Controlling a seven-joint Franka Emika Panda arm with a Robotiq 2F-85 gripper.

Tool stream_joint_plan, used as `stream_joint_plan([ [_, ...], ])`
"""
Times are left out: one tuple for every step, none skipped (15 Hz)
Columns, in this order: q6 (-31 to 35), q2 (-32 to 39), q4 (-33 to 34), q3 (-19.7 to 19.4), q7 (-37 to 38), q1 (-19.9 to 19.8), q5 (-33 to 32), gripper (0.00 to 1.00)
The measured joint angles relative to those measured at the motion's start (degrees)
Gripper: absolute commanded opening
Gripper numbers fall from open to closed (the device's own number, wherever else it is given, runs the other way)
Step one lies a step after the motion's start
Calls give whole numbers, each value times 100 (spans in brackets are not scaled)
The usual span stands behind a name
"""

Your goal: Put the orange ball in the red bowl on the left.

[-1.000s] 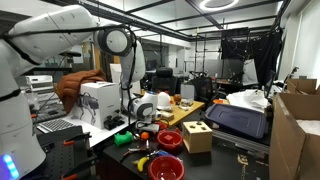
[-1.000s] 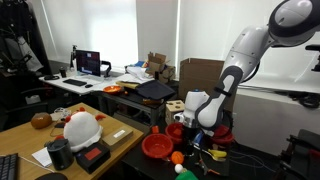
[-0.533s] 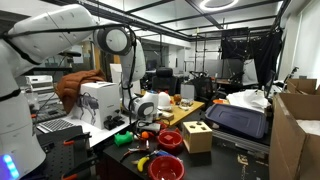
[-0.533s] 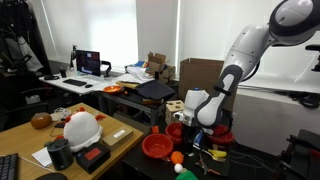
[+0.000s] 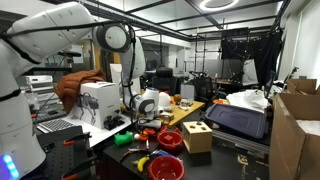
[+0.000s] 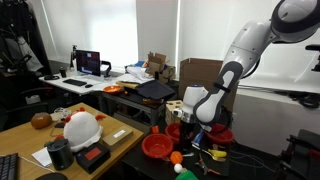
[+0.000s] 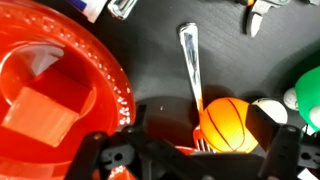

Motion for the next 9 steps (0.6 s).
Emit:
stream_joint_plan([
  [0, -23, 0, 12, 5, -1, 5, 100],
  [-2, -41, 0, 23, 10, -2, 14, 100],
  [-3, -52, 0, 32, 22, -2, 27, 100],
  [-12, -58, 0, 41, 66, -2, 44, 100],
  [-16, -58, 0, 48, 119, -2, 57, 100],
  [-21, -59, 0, 50, 197, 1, 77, 100],
  [-30, -58, 0, 50, 311, 6, 89, 100],
  [-40, -58, 0, 50, 432, 13, 103, 100],
  [-48, -56, 0, 46, 564, 26, 119, 100],
])
